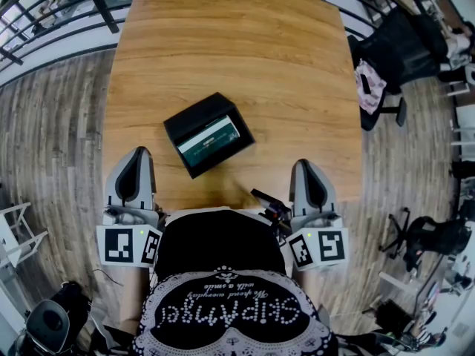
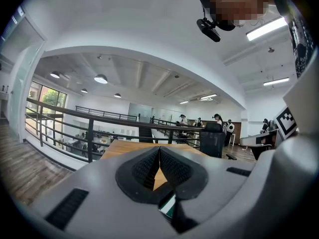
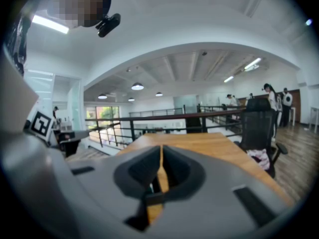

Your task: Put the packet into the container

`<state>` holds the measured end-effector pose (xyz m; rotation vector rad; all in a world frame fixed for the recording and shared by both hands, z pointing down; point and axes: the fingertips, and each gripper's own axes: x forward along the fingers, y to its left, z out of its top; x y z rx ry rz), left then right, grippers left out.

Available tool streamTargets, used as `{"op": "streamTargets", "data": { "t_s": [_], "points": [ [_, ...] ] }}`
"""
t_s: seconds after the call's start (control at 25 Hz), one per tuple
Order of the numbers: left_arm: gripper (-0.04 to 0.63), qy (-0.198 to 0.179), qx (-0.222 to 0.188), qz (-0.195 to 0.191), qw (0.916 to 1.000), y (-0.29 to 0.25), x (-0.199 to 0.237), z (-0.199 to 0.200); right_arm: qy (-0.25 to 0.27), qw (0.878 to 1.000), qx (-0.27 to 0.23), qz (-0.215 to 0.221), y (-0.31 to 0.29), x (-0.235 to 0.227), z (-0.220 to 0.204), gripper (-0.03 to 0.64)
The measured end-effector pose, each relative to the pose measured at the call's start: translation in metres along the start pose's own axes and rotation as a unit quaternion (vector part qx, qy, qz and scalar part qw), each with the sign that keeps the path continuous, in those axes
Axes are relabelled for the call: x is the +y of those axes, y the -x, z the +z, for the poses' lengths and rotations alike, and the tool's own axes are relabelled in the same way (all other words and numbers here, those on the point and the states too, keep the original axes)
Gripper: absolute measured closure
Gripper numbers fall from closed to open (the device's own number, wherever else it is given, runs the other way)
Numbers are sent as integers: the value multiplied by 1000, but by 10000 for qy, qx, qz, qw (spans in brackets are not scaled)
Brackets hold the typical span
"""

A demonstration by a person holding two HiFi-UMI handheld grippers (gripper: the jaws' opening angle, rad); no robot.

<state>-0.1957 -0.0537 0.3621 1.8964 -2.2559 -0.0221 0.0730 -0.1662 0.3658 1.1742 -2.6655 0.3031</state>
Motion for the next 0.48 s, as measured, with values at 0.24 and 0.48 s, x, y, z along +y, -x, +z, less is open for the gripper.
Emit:
{"op": "streamTargets", "data": {
  "t_s": [0.24, 0.48],
  "points": [
    [566, 70, 10, -5, 10000, -1, -3, -2, 6, 10000, 1, -9, 1, -1, 1, 578],
    [565, 77, 67, -42, 9999, -1, -3, -6, 5, 10000, 26, -44, 2, -2, 0, 578]
  ]
}}
